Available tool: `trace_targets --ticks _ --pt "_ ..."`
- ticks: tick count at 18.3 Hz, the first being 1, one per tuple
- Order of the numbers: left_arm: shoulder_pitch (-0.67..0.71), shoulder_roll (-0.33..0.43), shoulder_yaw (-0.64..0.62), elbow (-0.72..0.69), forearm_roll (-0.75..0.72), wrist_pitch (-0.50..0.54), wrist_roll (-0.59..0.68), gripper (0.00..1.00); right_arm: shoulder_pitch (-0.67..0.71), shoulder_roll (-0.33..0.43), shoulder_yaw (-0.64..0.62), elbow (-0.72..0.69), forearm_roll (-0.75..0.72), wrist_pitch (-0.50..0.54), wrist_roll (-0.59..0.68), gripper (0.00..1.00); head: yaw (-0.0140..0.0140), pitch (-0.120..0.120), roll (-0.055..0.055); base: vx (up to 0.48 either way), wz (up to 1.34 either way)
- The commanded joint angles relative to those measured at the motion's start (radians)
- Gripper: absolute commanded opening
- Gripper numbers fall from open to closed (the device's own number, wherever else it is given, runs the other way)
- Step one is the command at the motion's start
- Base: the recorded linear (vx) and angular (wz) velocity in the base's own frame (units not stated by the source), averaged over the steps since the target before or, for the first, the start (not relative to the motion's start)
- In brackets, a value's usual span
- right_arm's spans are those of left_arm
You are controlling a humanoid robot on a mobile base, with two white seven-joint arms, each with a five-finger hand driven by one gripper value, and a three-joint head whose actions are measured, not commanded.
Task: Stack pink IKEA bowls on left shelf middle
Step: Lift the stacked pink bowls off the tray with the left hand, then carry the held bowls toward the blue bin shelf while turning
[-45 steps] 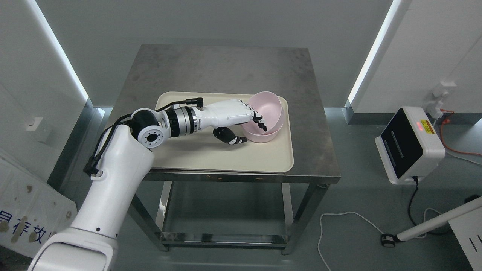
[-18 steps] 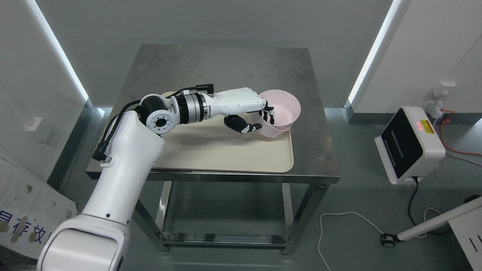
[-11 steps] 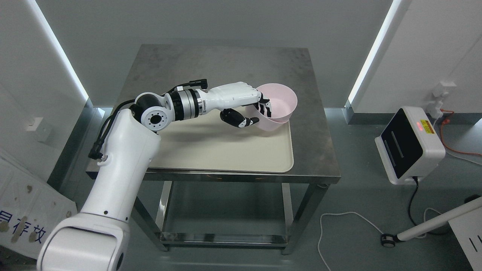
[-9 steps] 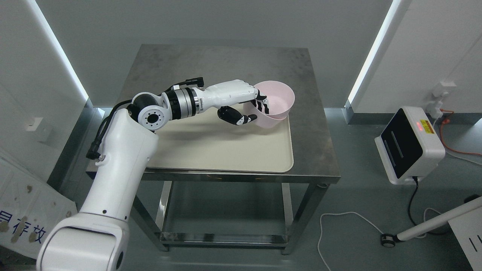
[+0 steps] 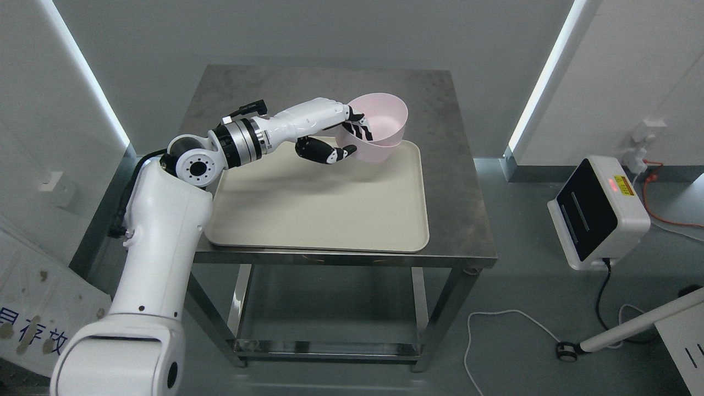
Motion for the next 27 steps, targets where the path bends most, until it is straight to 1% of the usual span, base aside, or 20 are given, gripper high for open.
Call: trace_targets --ticks 1,11,17,21,27 --pt "0.056 0.017 0.173 -0.073 0.000 -0.001 0.000 0.00 0.025 -0.017 -0.011 -0.034 0.000 -0.002 0.000 1.00 0.0000 0.000 0.000 0.000 0.00" --pt "0.082 0.016 0.231 -0.150 0.001 -0.001 0.003 0.00 0.025 -0.017 -0.011 -0.034 0.000 -0.002 0.000 1.00 0.0000 0.000 0.000 0.000 0.00" --pt "0.082 0.016 0.236 -0.153 0.001 -0.001 0.003 0.00 0.025 -0.017 -0.011 -0.034 0.000 0.000 0.000 1.00 0.0000 0.000 0.000 -0.025 0.00" --pt "0.079 0.016 0.243 -0.156 0.004 -0.001 0.003 0.00 0.025 -0.017 -0.011 -0.034 0.000 0.000 0.000 1.00 0.0000 0.000 0.000 -0.129 0.04" --pt "0.081 0.016 0.274 -0.164 0.009 -0.001 0.003 0.00 0.023 -0.017 -0.011 -0.034 0.000 0.000 0.000 1.00 0.0000 0.000 0.000 -0.241 0.00"
